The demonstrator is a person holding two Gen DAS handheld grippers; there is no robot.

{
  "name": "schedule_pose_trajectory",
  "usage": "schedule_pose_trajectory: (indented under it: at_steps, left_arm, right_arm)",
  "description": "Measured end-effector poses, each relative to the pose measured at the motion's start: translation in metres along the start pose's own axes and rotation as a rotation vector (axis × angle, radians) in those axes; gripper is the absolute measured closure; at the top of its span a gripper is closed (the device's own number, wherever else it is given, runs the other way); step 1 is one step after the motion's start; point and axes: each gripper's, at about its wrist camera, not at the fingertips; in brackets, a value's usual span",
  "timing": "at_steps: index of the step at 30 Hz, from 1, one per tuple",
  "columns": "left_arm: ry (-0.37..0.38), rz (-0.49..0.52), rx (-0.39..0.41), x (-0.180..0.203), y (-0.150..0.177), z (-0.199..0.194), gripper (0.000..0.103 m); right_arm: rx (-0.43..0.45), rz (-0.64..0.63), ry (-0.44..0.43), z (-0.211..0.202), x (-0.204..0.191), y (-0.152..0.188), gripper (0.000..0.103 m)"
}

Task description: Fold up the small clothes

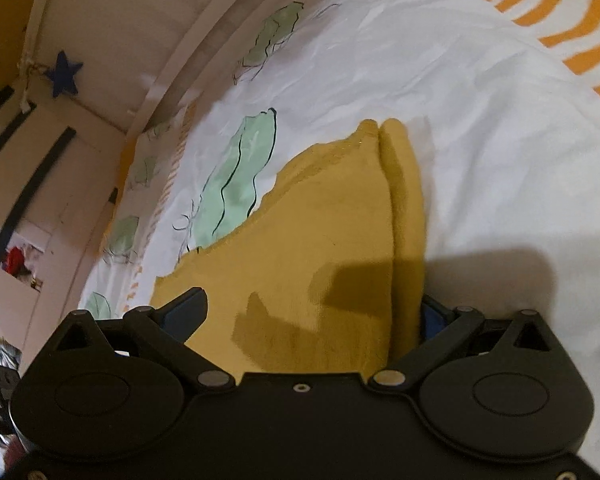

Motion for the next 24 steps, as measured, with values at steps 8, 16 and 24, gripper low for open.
schedule_pose_trajectory:
  at_steps: [8, 16, 24]
  left_arm:
    - [-0.041, 0.002, 0.003, -0.013, -0.002, -0.001, 0.034]
    - [-0.068, 0.022, 0.003, -0.028, -0.005, -0.009, 0.034]
    - [-0.098, -0.038, 0.027, -0.063, -0.012, -0.024, 0.034]
  right_arm:
    - [-0.011, -0.066, 0.17, -0.008, -0.014, 0.001, 0.074]
    - [-0.014, -0.125, 0.258, -0.008, -0.074, 0.004, 0.078]
    - [-0.022, -0.13, 0.178, 0.018, -0.138, 0.01, 0.078]
Point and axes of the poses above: each gripper's, at about its wrist camera, not at the fingertips, and z roughly the way its jaws point, x to its right, y to its underside, and after that the axes turned 2 degrees about -x, right-handed
